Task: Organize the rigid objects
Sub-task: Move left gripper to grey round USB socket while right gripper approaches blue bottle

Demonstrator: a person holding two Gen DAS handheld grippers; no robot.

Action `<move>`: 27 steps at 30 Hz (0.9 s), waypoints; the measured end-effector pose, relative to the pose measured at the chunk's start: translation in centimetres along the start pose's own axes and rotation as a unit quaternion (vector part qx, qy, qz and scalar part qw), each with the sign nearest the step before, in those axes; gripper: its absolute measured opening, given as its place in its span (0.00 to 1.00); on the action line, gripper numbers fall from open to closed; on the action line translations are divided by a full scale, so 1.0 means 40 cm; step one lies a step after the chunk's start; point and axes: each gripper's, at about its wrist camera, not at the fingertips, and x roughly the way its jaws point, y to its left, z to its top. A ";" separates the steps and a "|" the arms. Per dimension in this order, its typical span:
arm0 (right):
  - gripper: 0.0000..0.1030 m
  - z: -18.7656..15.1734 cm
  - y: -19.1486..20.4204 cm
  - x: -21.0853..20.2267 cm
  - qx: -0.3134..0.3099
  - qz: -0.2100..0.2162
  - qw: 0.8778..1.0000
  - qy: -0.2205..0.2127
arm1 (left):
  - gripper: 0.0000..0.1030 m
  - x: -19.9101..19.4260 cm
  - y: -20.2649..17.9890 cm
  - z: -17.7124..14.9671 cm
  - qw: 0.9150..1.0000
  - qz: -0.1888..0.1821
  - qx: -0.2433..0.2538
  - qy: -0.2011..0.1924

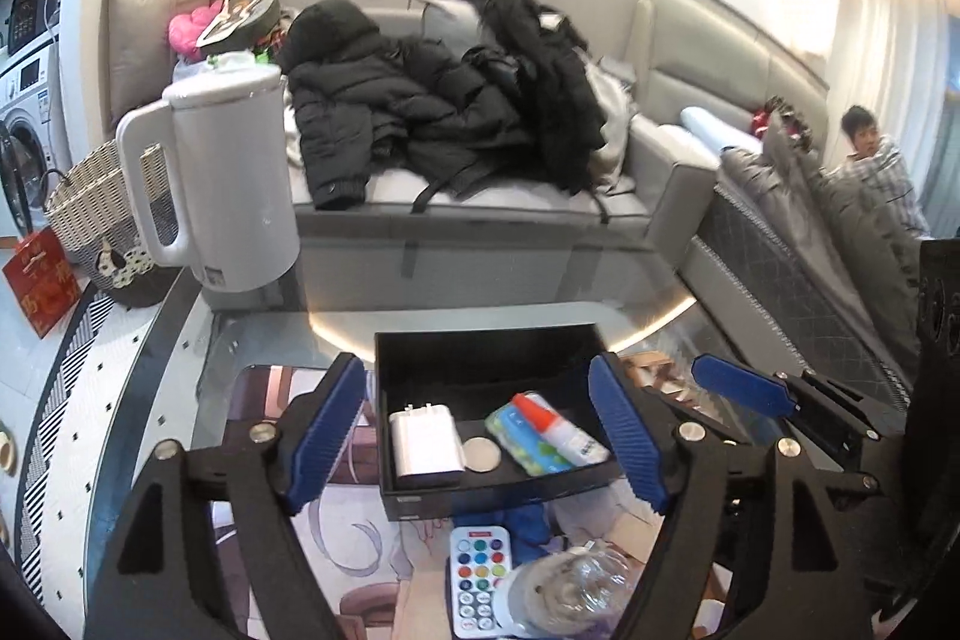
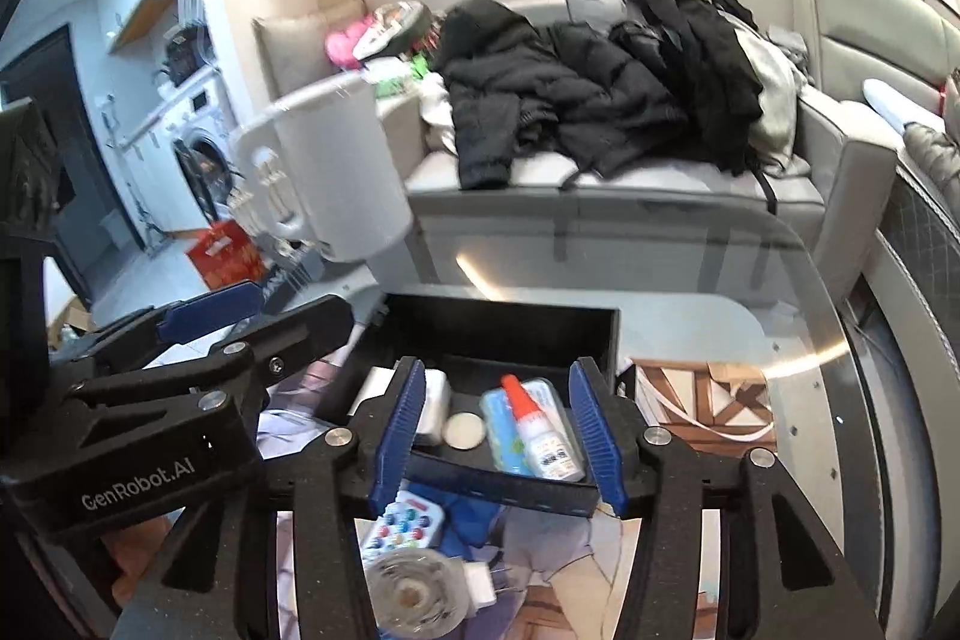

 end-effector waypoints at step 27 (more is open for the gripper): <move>0.78 -0.118 0.049 -0.195 -0.056 0.047 0.997 -0.007 | 0.77 -0.109 -0.008 -0.190 0.994 -0.015 0.091 0.065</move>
